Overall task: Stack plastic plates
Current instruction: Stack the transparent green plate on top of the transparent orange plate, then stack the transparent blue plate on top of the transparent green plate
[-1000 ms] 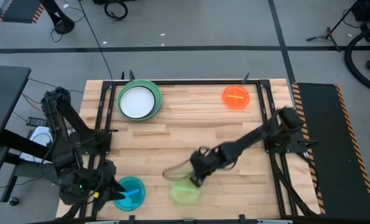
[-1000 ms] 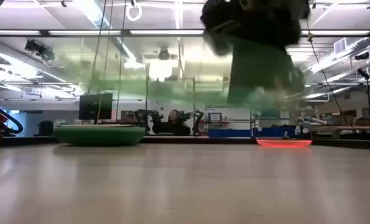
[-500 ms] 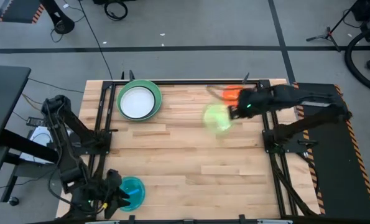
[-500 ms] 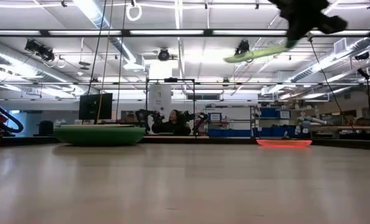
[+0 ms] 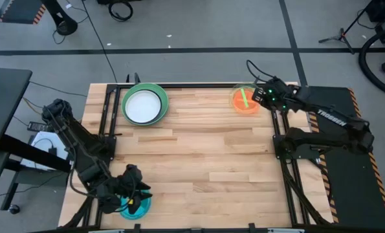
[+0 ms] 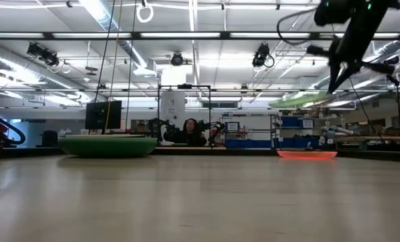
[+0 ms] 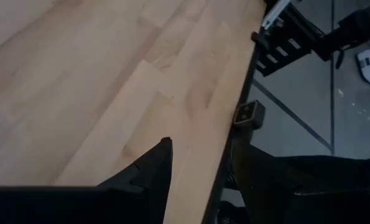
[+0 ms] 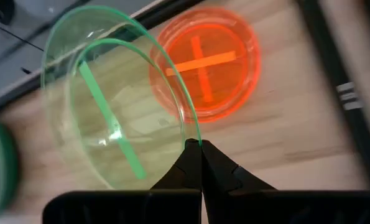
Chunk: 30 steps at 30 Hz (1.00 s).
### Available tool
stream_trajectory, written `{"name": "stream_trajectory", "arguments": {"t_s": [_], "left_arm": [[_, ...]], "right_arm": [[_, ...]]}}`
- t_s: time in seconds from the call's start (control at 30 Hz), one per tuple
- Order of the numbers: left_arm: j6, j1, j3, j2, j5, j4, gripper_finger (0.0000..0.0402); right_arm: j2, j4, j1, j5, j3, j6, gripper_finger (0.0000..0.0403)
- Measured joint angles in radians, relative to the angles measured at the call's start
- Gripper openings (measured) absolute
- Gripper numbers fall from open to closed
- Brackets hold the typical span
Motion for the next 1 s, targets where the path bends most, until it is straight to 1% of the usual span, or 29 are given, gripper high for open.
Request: {"name": "stream_trajectory", "arguments": {"t_s": [0.1,0.2,0.37,0.5,0.63,0.7,0.83,0.9,1.0], "left_arm": [[0.023,0.039,0.000,0.000,0.008,0.000,0.0173],[0.039,0.070,0.000,0.000,0.008,0.001,0.0173],[0.101,0.112,0.000,0.000,0.012,0.051,0.0173],[0.152,0.148,0.000,-0.001,0.019,0.101,0.0173],[0.160,0.189,0.000,-0.001,0.118,0.098,0.0173],[0.162,0.207,0.000,-0.002,0.172,0.090,0.0173],[0.195,0.241,-0.001,-0.005,0.274,0.087,0.0173],[0.189,0.255,-0.001,-0.005,0.344,0.089,0.0173],[0.161,0.257,-0.001,-0.005,0.438,0.088,0.0173]], "right_arm": [[-0.003,0.179,-0.071,-0.051,-0.137,0.047,0.0001],[0.004,0.317,-0.135,-0.096,-0.262,0.139,0.0001],[0.006,0.475,-0.211,-0.103,-0.416,0.236,0.0001],[0.006,0.557,-0.248,-0.091,-0.490,0.274,0.0003],[0.006,0.677,-0.276,-0.080,-0.550,0.270,0.0024],[0.006,0.722,-0.286,-0.083,-0.572,0.270,0.0044],[0.000,0.768,-0.291,-0.129,-0.581,0.253,0.0096],[-0.027,0.814,-0.282,-0.143,-0.581,0.201,0.0123],[-0.109,0.885,-0.207,-0.124,-0.556,0.056,0.0152]]}}
